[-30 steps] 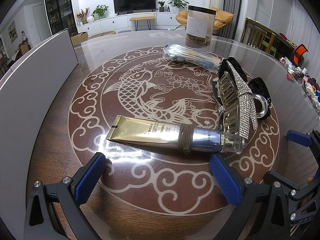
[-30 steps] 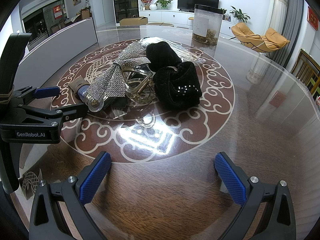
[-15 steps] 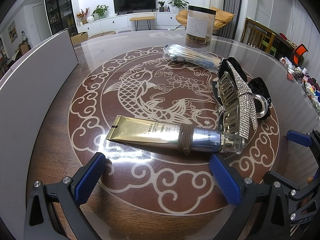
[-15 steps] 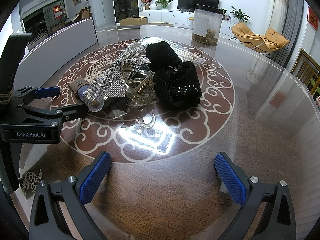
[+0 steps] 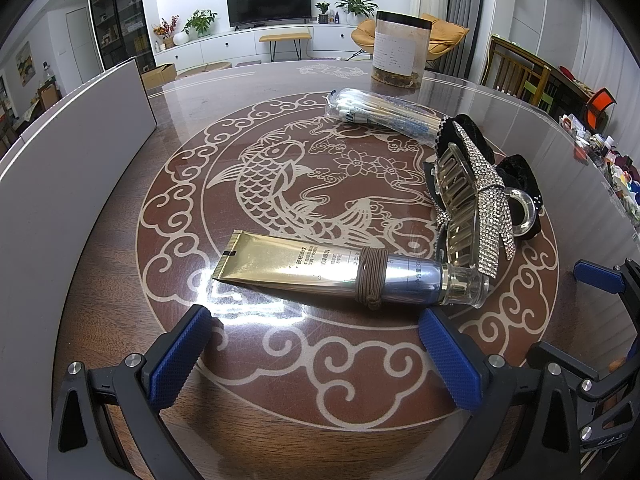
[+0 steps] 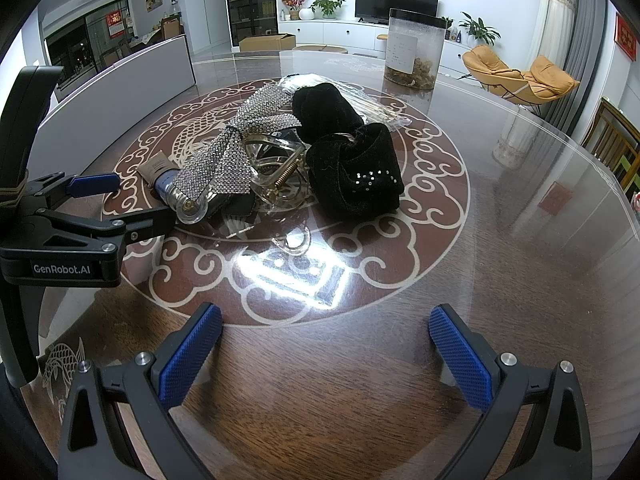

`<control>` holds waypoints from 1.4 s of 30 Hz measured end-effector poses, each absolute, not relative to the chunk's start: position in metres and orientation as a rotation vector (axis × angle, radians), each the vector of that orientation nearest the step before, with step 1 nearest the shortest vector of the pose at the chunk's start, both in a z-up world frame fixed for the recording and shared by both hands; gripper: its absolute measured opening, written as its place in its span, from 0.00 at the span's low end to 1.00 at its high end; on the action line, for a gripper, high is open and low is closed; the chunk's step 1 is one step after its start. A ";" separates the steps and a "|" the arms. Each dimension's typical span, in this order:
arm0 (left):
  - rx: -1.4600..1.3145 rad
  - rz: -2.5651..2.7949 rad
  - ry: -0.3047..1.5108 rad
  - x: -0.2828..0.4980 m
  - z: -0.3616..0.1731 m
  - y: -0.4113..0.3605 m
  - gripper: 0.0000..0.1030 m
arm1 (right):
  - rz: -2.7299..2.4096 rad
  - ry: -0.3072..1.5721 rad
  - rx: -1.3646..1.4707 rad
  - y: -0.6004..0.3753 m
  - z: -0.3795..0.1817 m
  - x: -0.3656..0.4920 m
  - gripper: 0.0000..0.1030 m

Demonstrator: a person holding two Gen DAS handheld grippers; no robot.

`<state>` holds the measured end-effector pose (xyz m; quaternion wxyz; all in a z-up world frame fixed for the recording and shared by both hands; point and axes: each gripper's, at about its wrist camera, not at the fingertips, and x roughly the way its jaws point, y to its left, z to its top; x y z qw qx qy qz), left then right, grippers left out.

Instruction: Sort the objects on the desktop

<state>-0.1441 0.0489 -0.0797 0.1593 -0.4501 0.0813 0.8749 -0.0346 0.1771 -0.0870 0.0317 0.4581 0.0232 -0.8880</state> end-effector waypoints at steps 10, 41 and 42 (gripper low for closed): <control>-1.287 2.500 0.232 -0.144 -0.080 0.049 1.00 | -2.735 0.071 1.411 0.177 -0.087 -0.035 1.00; -1.369 2.535 0.197 -0.102 -0.078 0.032 1.00 | -2.735 0.069 1.411 0.177 -0.087 -0.035 1.00; -1.367 2.537 0.195 -0.102 -0.079 0.032 1.00 | -2.733 0.072 1.409 0.177 -0.087 -0.035 1.00</control>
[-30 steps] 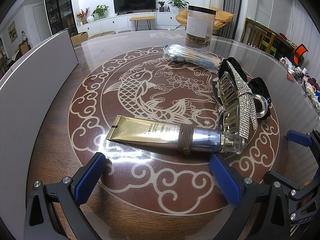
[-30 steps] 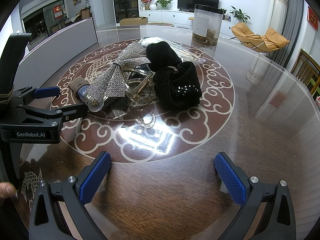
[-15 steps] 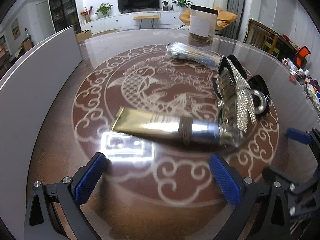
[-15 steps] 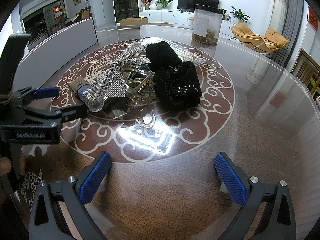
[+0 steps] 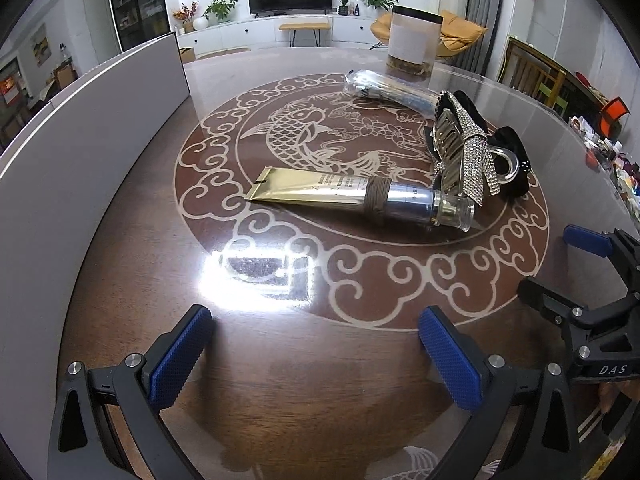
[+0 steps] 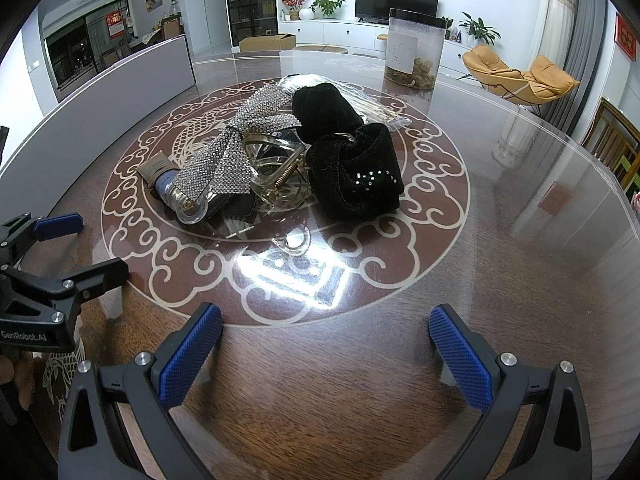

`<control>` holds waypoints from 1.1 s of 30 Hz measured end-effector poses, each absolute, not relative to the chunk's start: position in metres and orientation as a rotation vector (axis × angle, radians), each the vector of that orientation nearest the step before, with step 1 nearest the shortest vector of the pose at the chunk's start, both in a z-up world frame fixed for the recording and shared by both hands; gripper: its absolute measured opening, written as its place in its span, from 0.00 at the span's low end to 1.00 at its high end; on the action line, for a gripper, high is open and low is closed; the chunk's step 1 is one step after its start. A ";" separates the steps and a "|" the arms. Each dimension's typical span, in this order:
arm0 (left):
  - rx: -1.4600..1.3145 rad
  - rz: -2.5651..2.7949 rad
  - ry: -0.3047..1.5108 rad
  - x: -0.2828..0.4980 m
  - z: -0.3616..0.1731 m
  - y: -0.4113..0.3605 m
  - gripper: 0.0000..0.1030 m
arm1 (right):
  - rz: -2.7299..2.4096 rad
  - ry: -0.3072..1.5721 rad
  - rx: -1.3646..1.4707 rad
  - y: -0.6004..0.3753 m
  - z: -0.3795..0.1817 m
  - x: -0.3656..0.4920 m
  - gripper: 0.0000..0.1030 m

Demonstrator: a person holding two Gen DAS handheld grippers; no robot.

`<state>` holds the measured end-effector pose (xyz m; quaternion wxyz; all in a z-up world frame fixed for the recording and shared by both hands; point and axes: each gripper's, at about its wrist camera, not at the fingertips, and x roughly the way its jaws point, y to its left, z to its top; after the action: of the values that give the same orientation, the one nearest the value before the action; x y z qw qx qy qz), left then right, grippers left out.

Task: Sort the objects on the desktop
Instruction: 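Grasp the black glove with the right tool and lift it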

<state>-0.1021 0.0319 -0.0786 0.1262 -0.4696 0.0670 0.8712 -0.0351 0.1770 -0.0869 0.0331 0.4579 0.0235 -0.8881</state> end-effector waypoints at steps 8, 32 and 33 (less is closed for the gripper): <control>-1.362 2.549 0.189 -0.101 -0.078 0.030 1.00 | -2.675 -0.195 1.364 0.195 -0.072 -0.046 1.00; -1.377 2.553 0.169 -0.105 -0.077 0.025 1.00 | -2.535 0.190 1.342 0.171 -0.077 -0.140 0.43; -1.387 2.568 0.137 -0.108 -0.076 0.019 1.00 | -2.540 0.200 1.329 0.170 -0.077 -0.138 0.40</control>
<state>-0.1076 0.0192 -0.0758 0.1098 -0.4718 0.0465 0.8736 -0.1376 0.1698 -0.0768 0.1333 0.4584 0.0689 -0.8760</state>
